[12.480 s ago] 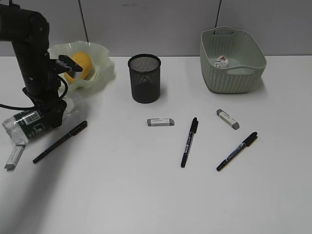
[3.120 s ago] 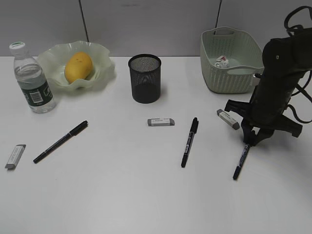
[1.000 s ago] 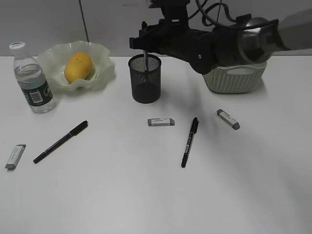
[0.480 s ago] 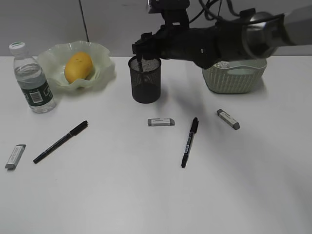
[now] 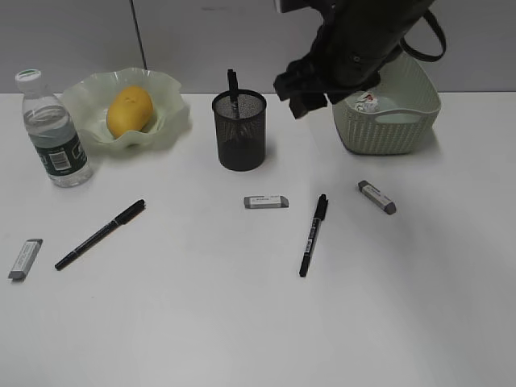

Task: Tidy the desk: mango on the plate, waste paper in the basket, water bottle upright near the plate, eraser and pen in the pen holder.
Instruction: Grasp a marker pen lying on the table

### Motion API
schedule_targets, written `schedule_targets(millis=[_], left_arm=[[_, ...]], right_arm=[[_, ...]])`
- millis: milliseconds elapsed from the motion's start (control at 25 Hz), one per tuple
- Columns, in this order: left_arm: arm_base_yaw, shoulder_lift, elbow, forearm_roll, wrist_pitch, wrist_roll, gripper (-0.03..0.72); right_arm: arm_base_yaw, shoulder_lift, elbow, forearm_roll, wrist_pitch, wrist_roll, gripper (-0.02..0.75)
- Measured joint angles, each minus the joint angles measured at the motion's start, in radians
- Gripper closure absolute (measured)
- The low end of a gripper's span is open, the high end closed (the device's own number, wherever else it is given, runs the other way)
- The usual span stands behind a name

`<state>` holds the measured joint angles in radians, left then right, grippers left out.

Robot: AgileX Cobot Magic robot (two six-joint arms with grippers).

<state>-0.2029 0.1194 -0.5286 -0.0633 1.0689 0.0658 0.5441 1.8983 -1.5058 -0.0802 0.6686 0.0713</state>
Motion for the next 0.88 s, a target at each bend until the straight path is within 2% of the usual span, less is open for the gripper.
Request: schedule_targets(millis=[200, 360, 560, 680, 880], left_arm=[[0.0, 0.0, 0.0, 0.0, 0.0, 0.0, 0.188], [0.0, 0.0, 0.0, 0.0, 0.0, 0.0, 0.188], [0.0, 0.0, 0.0, 0.0, 0.0, 0.0, 0.188], [0.0, 0.0, 0.0, 0.0, 0.0, 0.0, 0.188], [0.0, 0.0, 0.0, 0.0, 0.0, 0.0, 0.188]], right_arm=[[-0.03, -0.047, -0.001, 0.067, 0.27, -0.071, 0.258], [-0.09, -0.102, 0.012, 0.133, 0.382, -0.122, 0.258], [-0.162, -0.248, 0.149, 0.155, 0.398, -0.133, 0.258], [-0.195, -0.367, 0.289, 0.157, 0.383, -0.135, 0.258], [-0.204, -0.594, 0.508, 0.164, 0.329, -0.135, 0.258]])
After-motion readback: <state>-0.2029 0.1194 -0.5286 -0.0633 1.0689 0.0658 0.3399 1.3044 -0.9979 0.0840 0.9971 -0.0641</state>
